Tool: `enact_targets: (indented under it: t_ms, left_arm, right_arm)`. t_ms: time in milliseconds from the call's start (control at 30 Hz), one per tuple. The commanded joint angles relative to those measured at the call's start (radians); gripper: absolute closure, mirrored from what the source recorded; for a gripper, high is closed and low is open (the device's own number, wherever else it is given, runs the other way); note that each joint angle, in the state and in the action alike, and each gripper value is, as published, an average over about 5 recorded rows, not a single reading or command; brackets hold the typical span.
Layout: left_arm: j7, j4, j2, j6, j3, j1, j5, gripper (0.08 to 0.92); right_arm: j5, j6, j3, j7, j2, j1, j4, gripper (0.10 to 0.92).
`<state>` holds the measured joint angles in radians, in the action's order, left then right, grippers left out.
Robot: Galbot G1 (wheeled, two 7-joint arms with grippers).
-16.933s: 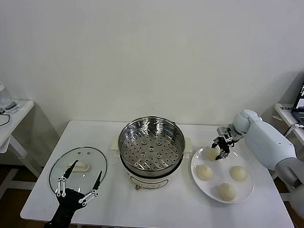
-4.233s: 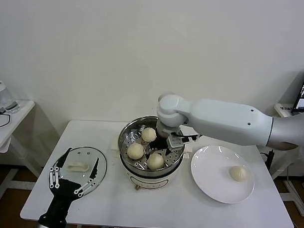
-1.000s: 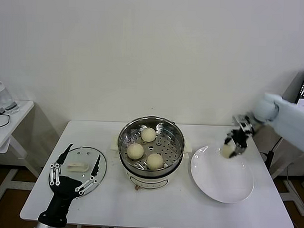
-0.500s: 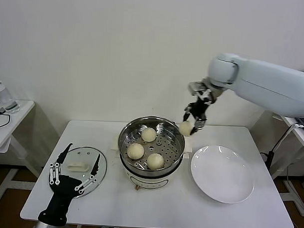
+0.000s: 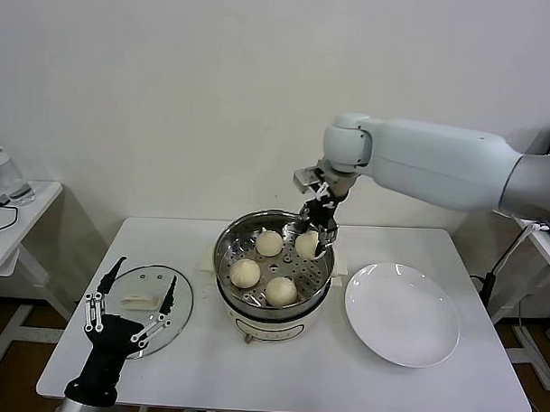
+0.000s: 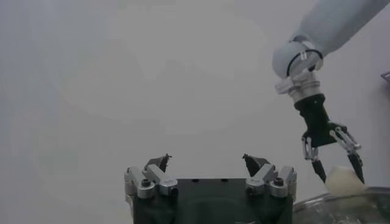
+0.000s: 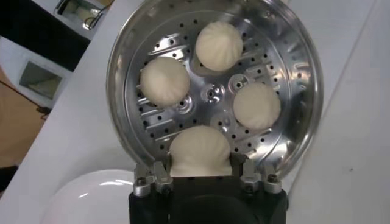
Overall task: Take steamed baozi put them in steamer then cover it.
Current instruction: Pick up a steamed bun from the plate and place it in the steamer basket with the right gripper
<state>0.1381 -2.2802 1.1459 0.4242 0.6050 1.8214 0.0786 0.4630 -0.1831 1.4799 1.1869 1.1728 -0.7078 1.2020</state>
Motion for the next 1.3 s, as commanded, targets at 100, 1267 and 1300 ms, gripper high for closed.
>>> enact_targets:
  t_ms: [100, 1267, 1300]
  left_arm:
    - [0.001, 0.000, 0.001, -0.001, 0.003, 0.002, 0.000, 0.177]
    - [0.012, 0.008, 0.007, -0.010, 0.014, 0.003, 0.045, 0.177]
    - [0.013, 0.010, 0.007, -0.010, 0.016, 0.002, 0.052, 0.177]
  right_arm:
    - [-0.052, -0.003, 0.007, -0.027, 0.050, 0.069, -0.039, 0.372]
    - [-0.045, -0.014, -0.146, -0.085, -0.075, 0.089, 0.050, 0.203]
    - [-0.029, -0.014, -0.166, -0.097, -0.097, 0.085, 0.067, 0.203]
